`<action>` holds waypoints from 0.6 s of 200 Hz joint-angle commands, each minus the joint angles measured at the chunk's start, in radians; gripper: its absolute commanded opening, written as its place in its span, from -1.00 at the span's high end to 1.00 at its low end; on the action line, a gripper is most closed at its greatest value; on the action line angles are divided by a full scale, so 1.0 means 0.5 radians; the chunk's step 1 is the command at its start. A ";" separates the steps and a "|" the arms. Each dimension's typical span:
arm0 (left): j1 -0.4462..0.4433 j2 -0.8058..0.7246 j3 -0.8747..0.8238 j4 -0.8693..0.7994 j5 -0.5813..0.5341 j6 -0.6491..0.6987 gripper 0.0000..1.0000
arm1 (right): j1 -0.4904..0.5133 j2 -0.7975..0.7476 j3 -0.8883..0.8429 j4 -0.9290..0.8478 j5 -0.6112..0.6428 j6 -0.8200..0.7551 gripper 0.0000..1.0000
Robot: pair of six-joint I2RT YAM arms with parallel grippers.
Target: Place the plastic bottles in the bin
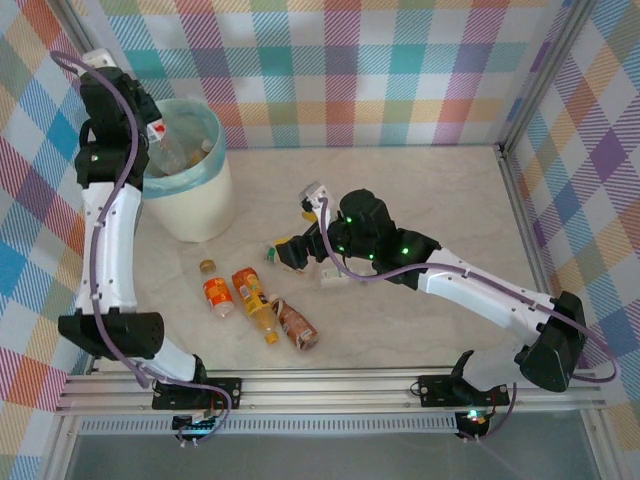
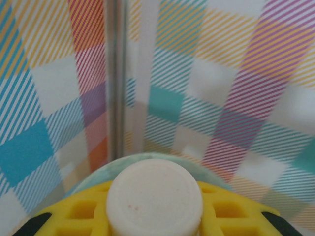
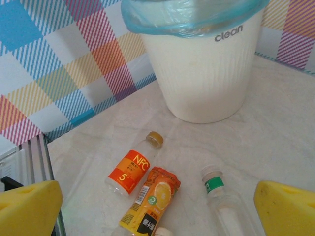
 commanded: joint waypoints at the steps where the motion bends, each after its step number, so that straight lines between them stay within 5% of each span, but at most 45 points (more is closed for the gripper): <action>1: 0.105 0.026 -0.126 0.205 -0.149 0.068 0.92 | 0.005 0.008 0.038 0.001 -0.089 0.057 -0.99; 72: 0.247 0.072 -0.699 0.775 0.110 0.140 0.92 | 0.005 0.005 -0.029 -0.051 -0.106 0.064 -0.99; 120: 0.250 0.163 -0.794 0.689 0.418 0.204 0.85 | 0.007 0.029 -0.055 -0.033 -0.121 0.088 -0.99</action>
